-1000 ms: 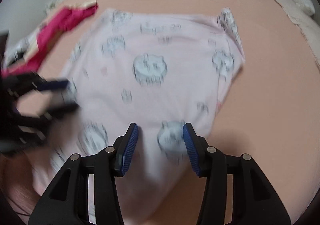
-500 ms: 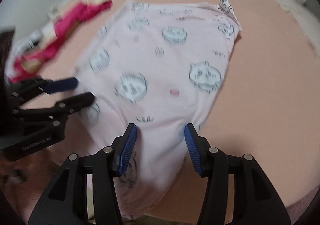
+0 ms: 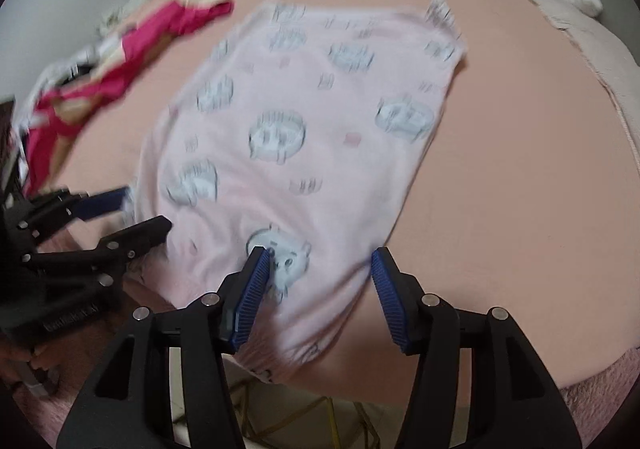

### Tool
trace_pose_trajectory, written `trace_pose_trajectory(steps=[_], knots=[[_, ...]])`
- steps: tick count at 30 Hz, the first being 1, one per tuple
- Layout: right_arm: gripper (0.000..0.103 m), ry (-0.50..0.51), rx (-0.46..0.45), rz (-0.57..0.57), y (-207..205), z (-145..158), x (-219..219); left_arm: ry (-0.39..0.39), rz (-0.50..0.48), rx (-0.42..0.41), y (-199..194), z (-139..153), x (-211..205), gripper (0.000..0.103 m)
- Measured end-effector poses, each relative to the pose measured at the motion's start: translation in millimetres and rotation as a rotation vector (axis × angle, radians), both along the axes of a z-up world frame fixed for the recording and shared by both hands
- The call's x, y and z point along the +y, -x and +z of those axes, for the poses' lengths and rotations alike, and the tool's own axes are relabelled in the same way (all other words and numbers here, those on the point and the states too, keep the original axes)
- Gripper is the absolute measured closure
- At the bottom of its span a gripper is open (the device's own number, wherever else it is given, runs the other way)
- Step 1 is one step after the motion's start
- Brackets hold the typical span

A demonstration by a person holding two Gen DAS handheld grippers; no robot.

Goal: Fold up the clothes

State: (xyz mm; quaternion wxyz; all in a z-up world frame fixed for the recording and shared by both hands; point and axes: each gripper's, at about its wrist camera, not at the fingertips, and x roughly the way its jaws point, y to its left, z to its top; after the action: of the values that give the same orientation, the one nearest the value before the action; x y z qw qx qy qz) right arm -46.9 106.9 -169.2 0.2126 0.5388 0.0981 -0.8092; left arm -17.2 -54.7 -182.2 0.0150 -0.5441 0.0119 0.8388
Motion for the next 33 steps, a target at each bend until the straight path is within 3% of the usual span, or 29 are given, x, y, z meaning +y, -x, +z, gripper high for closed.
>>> trace_pose_trajectory(steps=[3,9,14,16,20,22,26,30,33], knots=[[0.047,0.003,0.007,-0.004,-4.8,-1.4,10.7,-0.046,0.044,-0.011,-3.6,3.7,-12.8,0.043],[0.045,0.023,0.005,-0.032,-14.5,6.9,35.0,-0.05,0.064,-0.001,-14.2,6.5,-18.0,0.043],[0.045,0.112,0.015,-0.036,-15.5,18.1,37.1,-0.203,0.17,0.059,-26.8,18.0,-42.0,0.043],[0.045,0.126,0.032,-0.016,-17.6,20.4,30.1,-0.195,0.203,0.061,-26.1,17.7,-47.3,0.043],[0.046,0.01,0.005,-0.04,-16.7,2.1,23.8,-0.133,0.29,-0.031,-22.0,-0.8,-59.0,0.047],[0.046,0.042,-0.002,-0.071,-14.7,7.0,34.5,-0.194,0.31,0.031,-25.8,8.2,-65.9,0.047],[0.046,0.129,0.031,-0.126,-8.2,19.7,47.6,-0.264,0.23,0.125,-19.6,19.7,-59.1,0.047],[0.045,0.115,0.05,-0.116,-4.3,16.5,41.6,-0.211,0.161,0.072,-5.4,3.2,-40.5,0.047],[0.045,0.09,0.051,-0.106,-5.9,13.8,40.4,-0.158,0.166,0.038,-4.6,-3.6,-38.4,0.046]])
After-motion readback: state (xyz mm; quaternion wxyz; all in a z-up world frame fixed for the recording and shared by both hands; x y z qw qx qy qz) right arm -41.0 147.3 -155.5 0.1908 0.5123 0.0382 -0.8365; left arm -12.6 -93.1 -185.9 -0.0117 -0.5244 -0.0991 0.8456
